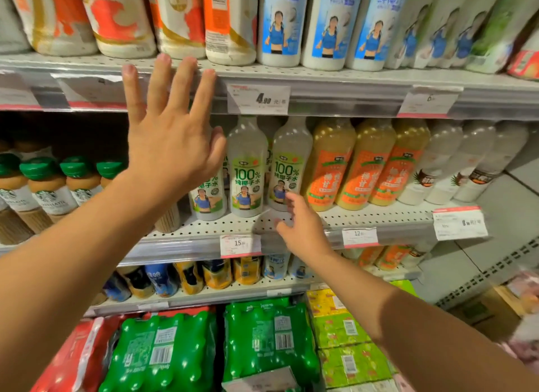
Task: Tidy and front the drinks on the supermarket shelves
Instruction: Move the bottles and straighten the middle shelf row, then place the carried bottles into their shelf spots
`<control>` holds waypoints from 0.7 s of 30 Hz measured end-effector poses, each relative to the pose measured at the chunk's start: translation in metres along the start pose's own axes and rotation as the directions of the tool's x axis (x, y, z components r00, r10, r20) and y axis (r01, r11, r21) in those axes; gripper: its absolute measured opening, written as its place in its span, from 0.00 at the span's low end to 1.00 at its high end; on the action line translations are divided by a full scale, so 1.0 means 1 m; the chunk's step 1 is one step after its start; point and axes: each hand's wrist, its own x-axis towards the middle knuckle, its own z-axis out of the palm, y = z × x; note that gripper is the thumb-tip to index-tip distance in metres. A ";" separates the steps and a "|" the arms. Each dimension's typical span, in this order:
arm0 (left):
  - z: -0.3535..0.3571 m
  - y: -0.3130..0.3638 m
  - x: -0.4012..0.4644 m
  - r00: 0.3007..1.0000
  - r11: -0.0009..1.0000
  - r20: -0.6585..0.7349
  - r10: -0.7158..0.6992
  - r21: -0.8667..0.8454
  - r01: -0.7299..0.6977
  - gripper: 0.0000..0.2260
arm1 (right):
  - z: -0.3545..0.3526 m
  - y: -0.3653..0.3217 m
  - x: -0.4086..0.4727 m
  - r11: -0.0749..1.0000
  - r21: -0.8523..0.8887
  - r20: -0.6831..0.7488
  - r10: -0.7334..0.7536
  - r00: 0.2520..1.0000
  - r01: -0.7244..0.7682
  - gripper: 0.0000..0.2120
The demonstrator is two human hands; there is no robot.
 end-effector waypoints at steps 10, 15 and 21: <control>0.085 0.160 -0.120 0.876 0.966 0.444 0.189 -0.245 -0.084 0.29 | -0.169 0.179 -0.046 0.857 -0.509 0.038 -0.068 0.997 0.077 0.26; 0.134 0.213 -0.146 0.744 0.991 0.667 0.046 -0.126 0.051 0.31 | -0.192 0.227 -0.027 0.769 -0.627 0.172 -0.024 0.985 0.128 0.35; 0.151 0.236 -0.156 0.708 0.994 0.705 -0.040 -0.045 0.100 0.30 | -0.194 0.254 -0.018 0.728 -0.656 0.237 -0.049 0.970 0.197 0.36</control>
